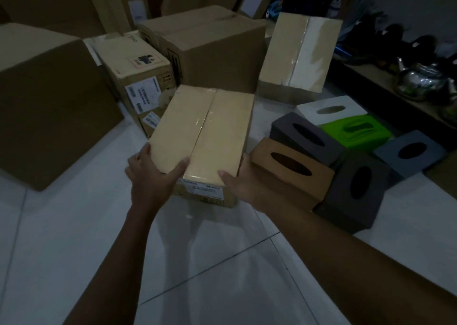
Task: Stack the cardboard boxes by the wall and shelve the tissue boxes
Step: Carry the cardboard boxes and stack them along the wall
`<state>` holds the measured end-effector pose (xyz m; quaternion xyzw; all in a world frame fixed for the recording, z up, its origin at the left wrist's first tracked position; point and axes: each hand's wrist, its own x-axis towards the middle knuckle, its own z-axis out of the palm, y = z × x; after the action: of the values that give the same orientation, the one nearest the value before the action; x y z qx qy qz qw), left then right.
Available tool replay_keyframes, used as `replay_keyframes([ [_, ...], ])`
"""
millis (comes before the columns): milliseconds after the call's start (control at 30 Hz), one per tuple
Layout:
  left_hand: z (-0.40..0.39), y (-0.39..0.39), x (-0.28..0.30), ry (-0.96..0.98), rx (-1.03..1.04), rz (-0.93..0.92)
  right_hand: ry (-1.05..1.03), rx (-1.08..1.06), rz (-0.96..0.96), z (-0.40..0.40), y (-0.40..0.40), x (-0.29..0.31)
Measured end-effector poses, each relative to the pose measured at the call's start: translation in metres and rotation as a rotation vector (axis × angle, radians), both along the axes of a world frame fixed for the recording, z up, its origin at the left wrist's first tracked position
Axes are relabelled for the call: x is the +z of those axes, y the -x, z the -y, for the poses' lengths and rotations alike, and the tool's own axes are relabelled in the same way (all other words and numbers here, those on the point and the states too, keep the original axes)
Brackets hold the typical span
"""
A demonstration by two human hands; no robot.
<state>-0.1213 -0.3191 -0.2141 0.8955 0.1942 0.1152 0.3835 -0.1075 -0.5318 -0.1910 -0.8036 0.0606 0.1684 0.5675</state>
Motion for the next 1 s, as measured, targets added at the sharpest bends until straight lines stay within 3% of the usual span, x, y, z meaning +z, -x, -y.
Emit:
replay_keyframes([
  [133,-0.002,0.024,-0.002,0.158,0.012,0.047,0.07,0.065,-0.06,0.0,0.008,0.002],
  [300,-0.01,0.048,0.01,0.2,0.034,-0.008,0.107,0.122,-0.091,0.005,0.018,0.006],
  [467,-0.016,0.079,0.003,0.147,0.06,-0.059,-0.034,0.172,-0.092,0.02,0.056,-0.009],
  [600,-0.02,0.104,-0.009,0.419,0.048,-0.001,-0.319,0.07,-0.042,0.033,0.092,-0.021],
  [733,-0.011,0.131,-0.023,0.501,0.035,0.004,-0.306,0.041,-0.014,0.038,0.117,-0.039],
  [1000,0.003,0.139,0.044,0.435,-0.013,0.314,-0.458,-0.143,0.101,0.067,0.118,0.034],
])
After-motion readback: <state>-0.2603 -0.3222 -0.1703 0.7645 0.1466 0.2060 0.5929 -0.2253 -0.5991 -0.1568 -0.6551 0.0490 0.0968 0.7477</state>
